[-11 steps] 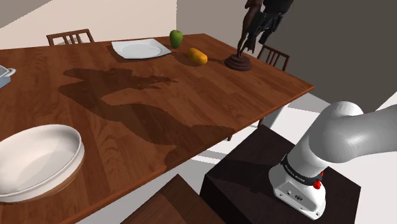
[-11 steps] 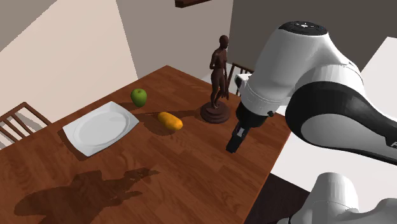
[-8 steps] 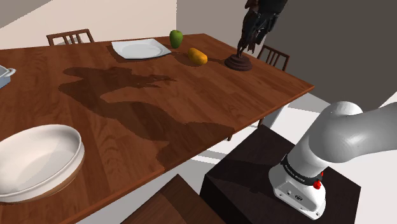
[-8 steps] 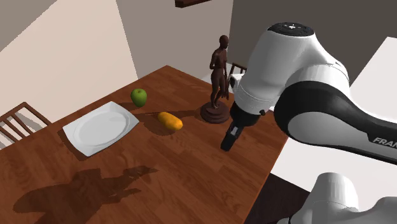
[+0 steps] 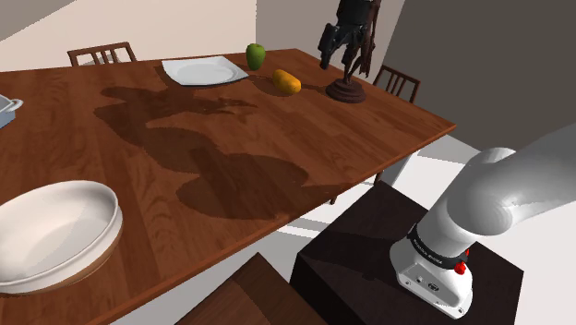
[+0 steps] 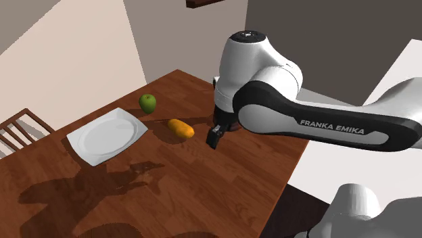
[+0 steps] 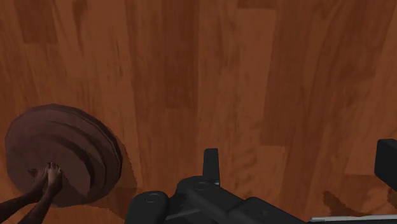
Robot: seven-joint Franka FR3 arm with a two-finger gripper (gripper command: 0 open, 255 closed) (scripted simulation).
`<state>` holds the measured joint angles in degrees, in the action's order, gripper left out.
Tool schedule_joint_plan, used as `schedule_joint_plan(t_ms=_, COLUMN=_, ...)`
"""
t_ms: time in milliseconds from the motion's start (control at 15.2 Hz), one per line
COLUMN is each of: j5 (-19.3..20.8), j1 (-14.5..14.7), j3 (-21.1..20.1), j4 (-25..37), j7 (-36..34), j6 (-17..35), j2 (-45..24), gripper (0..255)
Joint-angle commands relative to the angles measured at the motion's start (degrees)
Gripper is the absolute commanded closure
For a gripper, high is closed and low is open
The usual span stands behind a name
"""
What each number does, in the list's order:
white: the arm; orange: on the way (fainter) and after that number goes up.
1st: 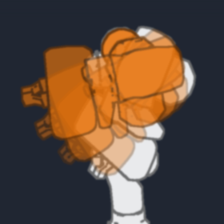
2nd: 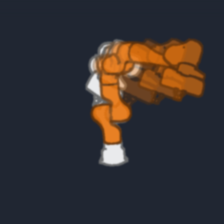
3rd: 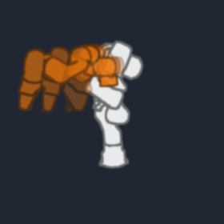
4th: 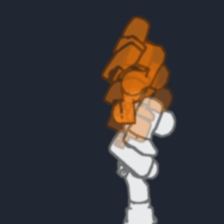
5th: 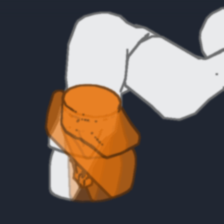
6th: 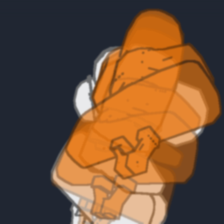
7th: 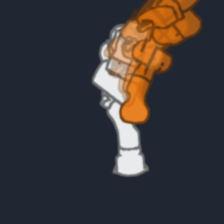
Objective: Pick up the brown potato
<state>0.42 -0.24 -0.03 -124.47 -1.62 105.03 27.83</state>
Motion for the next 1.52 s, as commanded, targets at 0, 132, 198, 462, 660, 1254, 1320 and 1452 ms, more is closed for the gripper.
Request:
schedule_joint_plan(t_ms=0, j5=0.3, j1=-0.3, j3=0.1, j4=3.7, j7=-0.26, j6=1.06, j2=-5.32, gripper=0)
schedule_joint_plan(t_ms=132, j5=0.59, j1=-0.58, j3=0.25, j4=6.89, j7=-0.47, j6=1.97, j2=-9.96, gripper=0)
schedule_joint_plan(t_ms=198, j5=0.73, j1=-0.7, j3=0.34, j4=8.59, j7=-0.57, j6=2.33, j2=-12.29, gripper=0)
schedule_joint_plan(t_ms=462, j5=1.22, j1=-1.17, j3=0.72, j4=16.18, j7=-0.97, j6=3.03, j2=-21.67, gripper=0)
schedule_joint_plan(t_ms=660, j5=1.5, j1=-1.51, j3=1.04, j4=22.76, j7=-1.22, j6=2.8, j2=-28.84, gripper=0)
schedule_joint_plan(t_ms=1254, j5=1.73, j1=-2.66, j3=2.1, j4=49.48, j7=-1.61, j6=-2.69, j2=-52.49, gripper=0)
schedule_joint_plan(t_ms=1320, j5=1.7, j1=-2.83, j3=2.21, j4=53.57, j7=-1.62, j6=-3.94, j2=-55.59, gripper=0)
schedule_joint_plan(t_ms=1452, j5=1.7, j1=-2.89, j3=2.24, j4=53.97, j7=-1.65, j6=-3.54, j2=-56.47, gripper=0)
